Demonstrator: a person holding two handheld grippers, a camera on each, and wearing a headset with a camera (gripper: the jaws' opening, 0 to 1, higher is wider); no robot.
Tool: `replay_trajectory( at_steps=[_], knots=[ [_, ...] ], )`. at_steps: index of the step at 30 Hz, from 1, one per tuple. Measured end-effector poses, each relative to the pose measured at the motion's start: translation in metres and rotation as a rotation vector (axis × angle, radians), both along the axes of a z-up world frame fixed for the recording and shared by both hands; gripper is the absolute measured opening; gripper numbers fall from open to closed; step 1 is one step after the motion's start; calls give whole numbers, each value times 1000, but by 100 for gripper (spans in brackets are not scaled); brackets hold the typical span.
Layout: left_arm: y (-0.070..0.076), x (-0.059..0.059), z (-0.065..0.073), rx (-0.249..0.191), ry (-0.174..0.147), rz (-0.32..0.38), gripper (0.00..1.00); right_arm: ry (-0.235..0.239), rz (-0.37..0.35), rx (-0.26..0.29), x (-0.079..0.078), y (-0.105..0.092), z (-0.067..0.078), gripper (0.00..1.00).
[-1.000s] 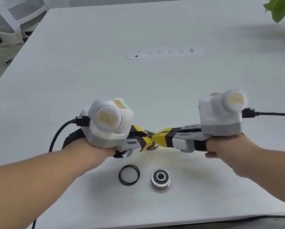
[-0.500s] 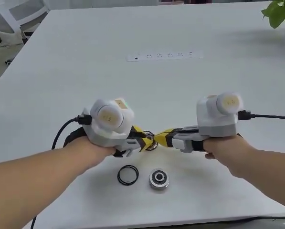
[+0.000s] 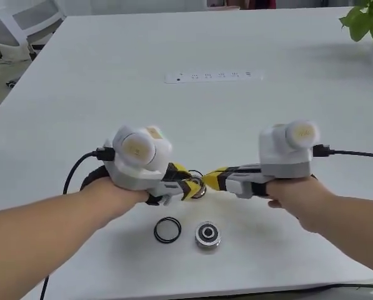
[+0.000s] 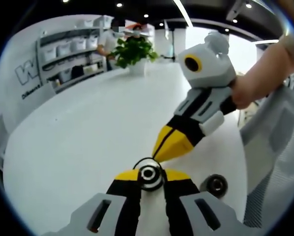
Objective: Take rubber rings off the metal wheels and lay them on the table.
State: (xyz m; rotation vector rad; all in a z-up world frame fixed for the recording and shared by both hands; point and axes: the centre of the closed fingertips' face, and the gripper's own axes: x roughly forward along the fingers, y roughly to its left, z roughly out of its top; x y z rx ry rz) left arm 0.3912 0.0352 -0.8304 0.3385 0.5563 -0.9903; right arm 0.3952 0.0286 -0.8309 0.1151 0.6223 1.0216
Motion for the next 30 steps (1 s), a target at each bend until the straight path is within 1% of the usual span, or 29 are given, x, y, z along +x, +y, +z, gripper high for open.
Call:
replay_trajectory(
  at_steps=[7, 14, 17, 24, 28, 30],
  knots=[
    [4, -7, 15, -14, -27, -21, 21, -6, 3, 18, -2, 1, 8, 0],
    [10, -14, 32, -49, -42, -22, 27, -16, 16, 37, -6, 6, 18, 0],
    [12, -18, 41, -75, -47, -23, 29, -19, 18, 45, -7, 7, 22, 0],
    [19, -29, 52, -83, -63, -31, 33, -14, 23, 59, -11, 8, 28, 0],
    [23, -36, 59, -97, -64, -33, 36, -14, 34, 56, -14, 9, 30, 0],
    [26, -38, 61, -101, -69, -37, 37, -14, 42, 55, -16, 10, 32, 0]
  ],
)
